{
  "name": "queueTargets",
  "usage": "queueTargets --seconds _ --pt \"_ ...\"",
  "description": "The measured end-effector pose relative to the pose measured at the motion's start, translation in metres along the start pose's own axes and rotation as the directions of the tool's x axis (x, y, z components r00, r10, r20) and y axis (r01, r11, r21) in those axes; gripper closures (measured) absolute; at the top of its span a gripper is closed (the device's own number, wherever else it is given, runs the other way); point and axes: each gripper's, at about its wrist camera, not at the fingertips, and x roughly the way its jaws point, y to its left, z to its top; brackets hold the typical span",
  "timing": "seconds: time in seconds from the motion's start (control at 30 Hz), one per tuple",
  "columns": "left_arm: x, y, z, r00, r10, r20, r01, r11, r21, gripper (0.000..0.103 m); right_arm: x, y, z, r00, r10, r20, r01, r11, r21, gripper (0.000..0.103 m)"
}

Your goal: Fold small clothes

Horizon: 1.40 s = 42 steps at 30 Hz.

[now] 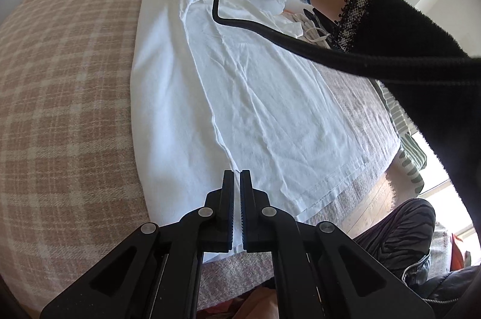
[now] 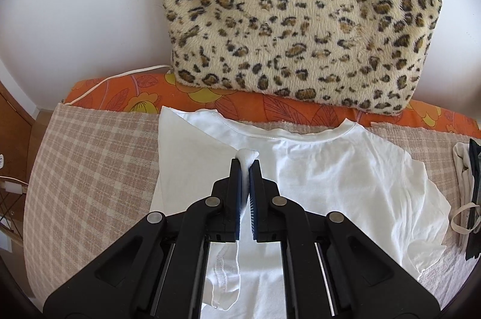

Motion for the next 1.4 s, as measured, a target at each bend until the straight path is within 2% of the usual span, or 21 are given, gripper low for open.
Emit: queueTargets --seconds 0.17,0.3,0.33,0.4,0.53,0.57,0.63,0.7,0.73,0.83,0.93,0.97,1.0,1.03,1.1,1.17,1.3,1.4 --pt "0.002 0.0 -0.002 1.0 -0.012 -0.024 0.012 1.0 0.008 0.101 0.01 -0.016 -0.009 0.999 -0.031 -0.024 0.031 0.999 0.016 0.097" --pt "-0.004 -0.003 -0.009 0.999 0.031 -0.016 -0.031 0.999 0.028 0.1 0.017 -0.021 -0.011 0.999 -0.026 -0.026 0.027 0.999 0.024 0.097" --pt "-0.004 -0.006 -0.012 0.999 0.033 -0.013 -0.033 0.999 0.031 0.098 0.019 -0.022 -0.012 0.999 -0.018 -0.031 0.018 0.999 0.029 0.097" --pt "-0.007 -0.009 -0.018 0.999 0.038 -0.002 -0.038 0.999 0.039 0.084 0.022 -0.018 -0.013 0.999 -0.017 -0.036 0.018 1.0 0.016 0.097" --pt "-0.004 -0.024 -0.023 1.0 0.031 -0.001 -0.031 0.995 0.1 0.082 0.027 -0.011 -0.017 0.999 -0.014 -0.049 0.014 1.0 -0.001 0.097" --pt "-0.001 -0.03 -0.024 0.999 0.045 -0.008 -0.044 0.991 0.125 0.082 0.028 -0.01 -0.016 0.999 -0.013 -0.05 0.013 1.0 -0.001 0.097" --pt "0.008 -0.042 -0.024 0.996 0.088 -0.017 -0.084 0.982 0.17 0.075 0.027 -0.009 -0.015 0.999 -0.013 -0.05 0.013 1.0 -0.004 0.097" --pt "0.014 -0.044 -0.023 0.992 0.126 -0.021 -0.121 0.977 0.176 0.063 0.025 -0.008 -0.014 0.999 -0.011 -0.047 0.01 1.0 -0.008 0.097" --pt "0.017 -0.043 -0.023 0.99 0.142 -0.028 -0.135 0.977 0.167 0.063 0.024 -0.008 -0.014 0.999 -0.007 -0.046 0.007 1.0 -0.011 0.097" --pt "0.019 -0.041 -0.022 0.989 0.146 -0.034 -0.14 0.978 0.152 0.063 0.023 -0.006 -0.012 0.999 -0.006 -0.042 0.005 1.0 -0.021 0.097" --pt "0.021 -0.044 -0.026 0.988 0.152 -0.01 -0.147 0.97 0.195 0.064 0.021 -0.007 -0.013 0.999 -0.004 -0.041 0.003 1.0 -0.025 0.097" --pt "0.021 -0.043 -0.027 0.987 0.162 0.003 -0.159 0.966 0.204 0.072 0.021 -0.008 -0.014 0.999 -0.003 -0.042 0.002 1.0 -0.028 0.097" --pt "0.021 -0.042 -0.027 0.984 0.178 0.012 -0.176 0.962 0.21 0.09 0.021 -0.008 -0.014 0.999 -0.004 -0.043 0.003 1.0 -0.029 0.097" --pt "0.019 -0.036 -0.026 0.986 0.167 0.011 -0.166 0.965 0.203 0.096 0.021 -0.009 -0.015 0.999 -0.004 -0.043 0.003 1.0 -0.03 0.097" --pt "0.013 -0.021 -0.023 0.995 0.102 0.003 -0.101 0.987 0.127 0.097 0.022 -0.009 -0.015 0.999 -0.003 -0.045 0.001 1.0 -0.026 0.097" --pt "0.006 -0.013 -0.021 0.998 0.057 0.008 -0.057 0.996 0.068 0.097 0.023 -0.011 -0.017 0.999 -0.003 -0.045 0.002 1.0 -0.021 0.097" --pt "-0.01 -0.02 -0.019 0.998 0.012 0.055 -0.017 0.997 0.078 0.097 0.018 -0.016 -0.018 0.999 -0.01 -0.036 0.009 1.0 -0.026 0.097" --pt "-0.011 -0.029 -0.018 0.998 -0.026 0.053 0.021 0.995 0.094 0.097 0.013 -0.022 -0.015 0.999 -0.015 -0.029 0.014 1.0 -0.018 0.097"
